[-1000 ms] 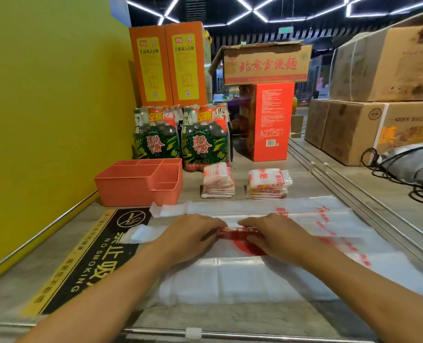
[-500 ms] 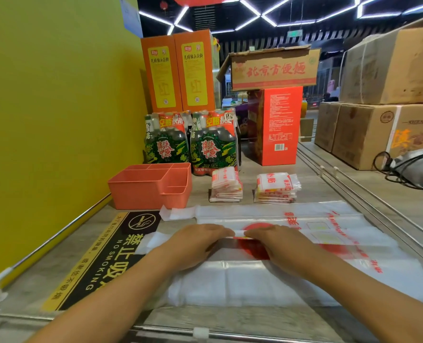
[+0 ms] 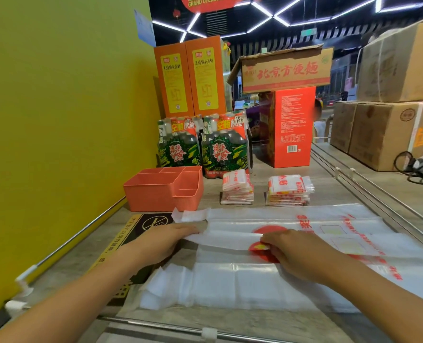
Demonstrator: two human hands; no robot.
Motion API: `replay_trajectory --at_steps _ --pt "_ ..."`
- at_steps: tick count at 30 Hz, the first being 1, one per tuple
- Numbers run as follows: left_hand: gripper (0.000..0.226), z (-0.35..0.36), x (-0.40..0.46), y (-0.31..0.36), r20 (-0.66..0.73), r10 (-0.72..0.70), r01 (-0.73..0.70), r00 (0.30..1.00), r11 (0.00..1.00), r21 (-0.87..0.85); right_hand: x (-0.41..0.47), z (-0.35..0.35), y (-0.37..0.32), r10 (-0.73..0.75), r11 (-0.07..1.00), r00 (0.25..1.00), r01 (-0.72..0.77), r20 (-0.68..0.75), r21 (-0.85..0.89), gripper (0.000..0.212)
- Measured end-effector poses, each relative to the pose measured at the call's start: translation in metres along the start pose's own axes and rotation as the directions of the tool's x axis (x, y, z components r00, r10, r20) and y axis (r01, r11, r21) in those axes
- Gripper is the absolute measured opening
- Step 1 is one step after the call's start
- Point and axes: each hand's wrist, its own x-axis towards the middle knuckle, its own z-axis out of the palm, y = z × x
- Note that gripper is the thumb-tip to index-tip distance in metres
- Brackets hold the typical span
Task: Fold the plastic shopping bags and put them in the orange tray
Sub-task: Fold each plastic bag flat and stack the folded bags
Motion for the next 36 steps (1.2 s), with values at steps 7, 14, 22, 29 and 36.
replay_trajectory --at_steps 7,14,22,29,36 --pt "0.061 -0.010 -0.003 -0.017 -0.067 0.059 -0.050 0.996 0.990 0.131 -0.002 0.006 0.003 -0.087 0.977 0.992 0.067 0.095 0.203 0.058" --pt "0.047 -0.017 0.009 0.003 -0.328 0.003 -0.050 0.945 0.989 -0.136 -0.003 0.005 0.000 -0.074 0.976 0.990 0.047 0.119 0.215 0.058" --pt "0.031 -0.009 0.043 0.049 -0.297 0.116 -0.168 0.948 0.973 -0.156 -0.003 0.009 -0.001 -0.053 0.973 0.990 0.022 0.128 0.229 0.063" --pt "0.033 0.008 0.055 0.072 -0.128 0.119 -0.134 0.985 0.984 -0.118 -0.002 0.008 -0.003 -0.051 0.975 0.988 0.017 0.147 0.220 0.064" --pt "0.039 0.022 0.052 0.070 -0.349 0.045 -0.101 0.936 0.985 -0.143 -0.001 0.009 -0.001 -0.070 0.970 0.987 0.033 0.146 0.242 0.063"
